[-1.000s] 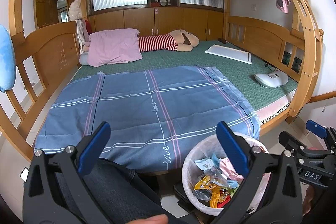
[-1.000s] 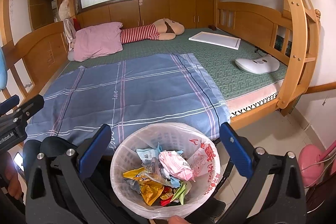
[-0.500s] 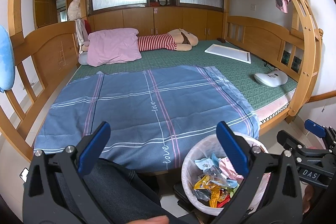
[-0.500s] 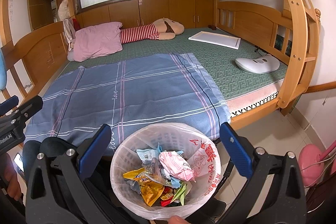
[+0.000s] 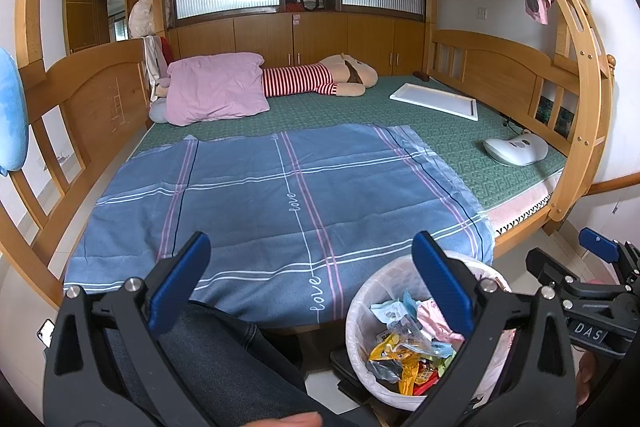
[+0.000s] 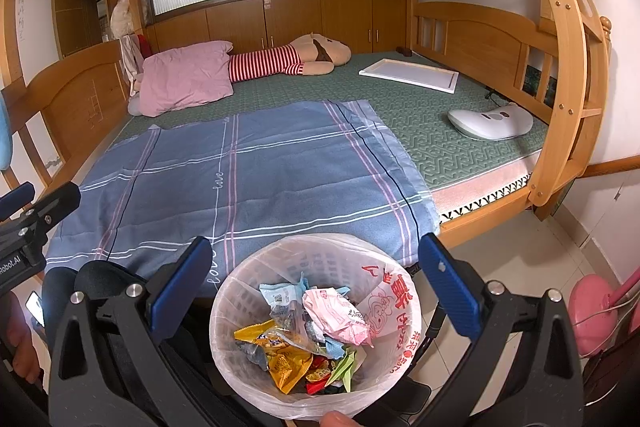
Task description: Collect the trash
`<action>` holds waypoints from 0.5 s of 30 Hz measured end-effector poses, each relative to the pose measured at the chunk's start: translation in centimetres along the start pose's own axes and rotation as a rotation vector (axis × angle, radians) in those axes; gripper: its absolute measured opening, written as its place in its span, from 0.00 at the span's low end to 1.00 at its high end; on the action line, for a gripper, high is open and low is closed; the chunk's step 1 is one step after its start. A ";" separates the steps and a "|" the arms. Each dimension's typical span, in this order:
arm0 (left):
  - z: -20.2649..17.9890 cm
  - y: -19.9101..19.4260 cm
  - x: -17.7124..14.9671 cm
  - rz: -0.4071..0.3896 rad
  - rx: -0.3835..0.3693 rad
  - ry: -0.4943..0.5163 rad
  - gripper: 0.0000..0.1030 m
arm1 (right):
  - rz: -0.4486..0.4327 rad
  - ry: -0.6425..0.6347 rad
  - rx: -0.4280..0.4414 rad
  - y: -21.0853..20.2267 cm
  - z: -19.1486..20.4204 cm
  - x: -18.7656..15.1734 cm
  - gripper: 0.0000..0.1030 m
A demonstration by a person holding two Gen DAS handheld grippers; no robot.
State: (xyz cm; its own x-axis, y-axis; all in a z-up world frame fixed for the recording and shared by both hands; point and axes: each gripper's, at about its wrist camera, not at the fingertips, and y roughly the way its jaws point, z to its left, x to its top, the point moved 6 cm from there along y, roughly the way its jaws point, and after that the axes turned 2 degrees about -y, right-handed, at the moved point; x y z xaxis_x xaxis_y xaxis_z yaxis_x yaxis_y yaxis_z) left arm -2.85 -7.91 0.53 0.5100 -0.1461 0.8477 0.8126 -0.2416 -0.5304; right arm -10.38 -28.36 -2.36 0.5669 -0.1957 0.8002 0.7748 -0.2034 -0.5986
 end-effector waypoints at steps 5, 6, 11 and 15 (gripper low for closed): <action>0.0 0.0 0.0 0.000 0.000 0.000 0.97 | 0.000 0.000 -0.002 0.0 0.0 0.0 0.97; 0.0 0.0 0.0 0.001 -0.001 0.000 0.97 | 0.000 -0.001 -0.001 0.0 0.0 0.0 0.97; 0.0 0.1 0.0 0.001 -0.003 0.003 0.97 | 0.000 0.000 -0.001 0.0 0.0 0.0 0.97; 0.1 0.1 -0.2 -0.007 0.005 0.007 0.97 | 0.001 0.000 -0.002 0.1 0.0 0.0 0.97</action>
State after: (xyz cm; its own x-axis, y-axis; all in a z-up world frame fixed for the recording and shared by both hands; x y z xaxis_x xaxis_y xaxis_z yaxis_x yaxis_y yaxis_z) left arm -2.85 -7.84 0.35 0.5022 -0.1512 0.8515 0.8175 -0.2381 -0.5244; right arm -10.33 -28.41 -2.39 0.5675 -0.1963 0.7996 0.7736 -0.2056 -0.5994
